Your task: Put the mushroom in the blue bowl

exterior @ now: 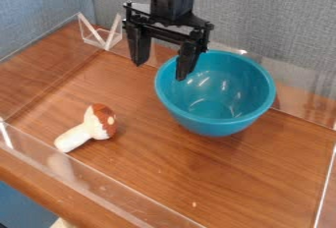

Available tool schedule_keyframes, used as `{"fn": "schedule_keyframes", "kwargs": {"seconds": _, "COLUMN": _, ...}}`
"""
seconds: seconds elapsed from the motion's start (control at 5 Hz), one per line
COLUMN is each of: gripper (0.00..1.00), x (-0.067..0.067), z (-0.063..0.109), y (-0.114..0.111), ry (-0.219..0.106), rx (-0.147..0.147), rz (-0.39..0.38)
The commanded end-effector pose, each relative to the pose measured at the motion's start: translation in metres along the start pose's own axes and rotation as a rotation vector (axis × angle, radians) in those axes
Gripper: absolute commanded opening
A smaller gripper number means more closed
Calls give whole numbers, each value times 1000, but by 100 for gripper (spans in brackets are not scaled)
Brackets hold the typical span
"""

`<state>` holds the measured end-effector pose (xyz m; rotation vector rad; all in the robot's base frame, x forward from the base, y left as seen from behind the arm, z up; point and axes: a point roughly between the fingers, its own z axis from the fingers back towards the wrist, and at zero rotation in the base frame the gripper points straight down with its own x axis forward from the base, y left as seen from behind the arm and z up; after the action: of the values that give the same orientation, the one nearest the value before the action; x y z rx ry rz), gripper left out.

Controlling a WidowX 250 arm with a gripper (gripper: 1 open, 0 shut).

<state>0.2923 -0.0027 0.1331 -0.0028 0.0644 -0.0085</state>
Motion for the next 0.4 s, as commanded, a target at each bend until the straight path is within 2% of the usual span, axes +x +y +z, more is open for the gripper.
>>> {"fn": "schedule_keyframes", "kwargs": {"seconds": 0.0, "gripper": 100, "x": -7, "z": -3, "y": 11, "ry": 1, "rx": 1, "rz": 6}}
{"fn": "schedule_keyframes", "kwargs": {"seconds": 0.2, "gripper": 100, "x": -27, "z": -31, "y": 39, "ry": 39, "rx": 11, "rz": 5}}
